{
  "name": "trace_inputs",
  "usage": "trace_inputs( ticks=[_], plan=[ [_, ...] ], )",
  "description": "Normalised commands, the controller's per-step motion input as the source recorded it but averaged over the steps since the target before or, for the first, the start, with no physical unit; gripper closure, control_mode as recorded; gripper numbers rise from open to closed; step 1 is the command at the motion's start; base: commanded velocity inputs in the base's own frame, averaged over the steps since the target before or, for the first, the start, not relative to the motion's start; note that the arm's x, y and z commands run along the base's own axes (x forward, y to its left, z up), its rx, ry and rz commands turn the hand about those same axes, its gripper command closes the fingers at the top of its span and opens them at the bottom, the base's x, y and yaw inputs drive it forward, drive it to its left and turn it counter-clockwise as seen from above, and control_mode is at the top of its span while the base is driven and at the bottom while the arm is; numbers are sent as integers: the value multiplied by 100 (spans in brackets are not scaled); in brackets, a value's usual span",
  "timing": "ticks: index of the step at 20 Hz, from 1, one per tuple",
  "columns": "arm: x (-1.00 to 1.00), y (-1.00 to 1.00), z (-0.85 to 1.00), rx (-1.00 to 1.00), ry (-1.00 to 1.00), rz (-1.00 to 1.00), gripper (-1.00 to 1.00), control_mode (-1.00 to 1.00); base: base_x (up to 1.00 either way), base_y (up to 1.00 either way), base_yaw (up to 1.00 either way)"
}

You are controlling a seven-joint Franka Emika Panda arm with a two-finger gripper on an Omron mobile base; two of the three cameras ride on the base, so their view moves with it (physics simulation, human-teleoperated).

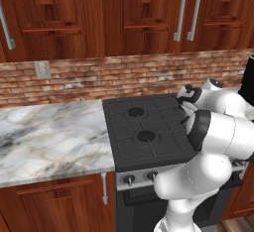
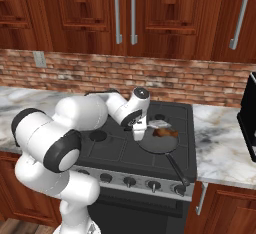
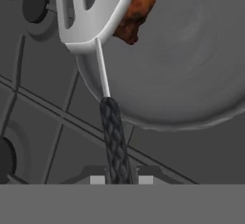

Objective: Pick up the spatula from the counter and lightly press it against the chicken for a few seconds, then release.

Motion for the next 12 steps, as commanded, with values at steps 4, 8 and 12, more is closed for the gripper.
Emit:
trace_inputs(
  ticks=[4,8,12],
  plan=[
    [-10,0,0,1,1,-4,100,-100,0,0,0],
    [-11,0,0,1,1,-5,100,-100,0,0,0],
    [-9,2,0,1,2,-5,100,-100,0,0,0]
  ],
)
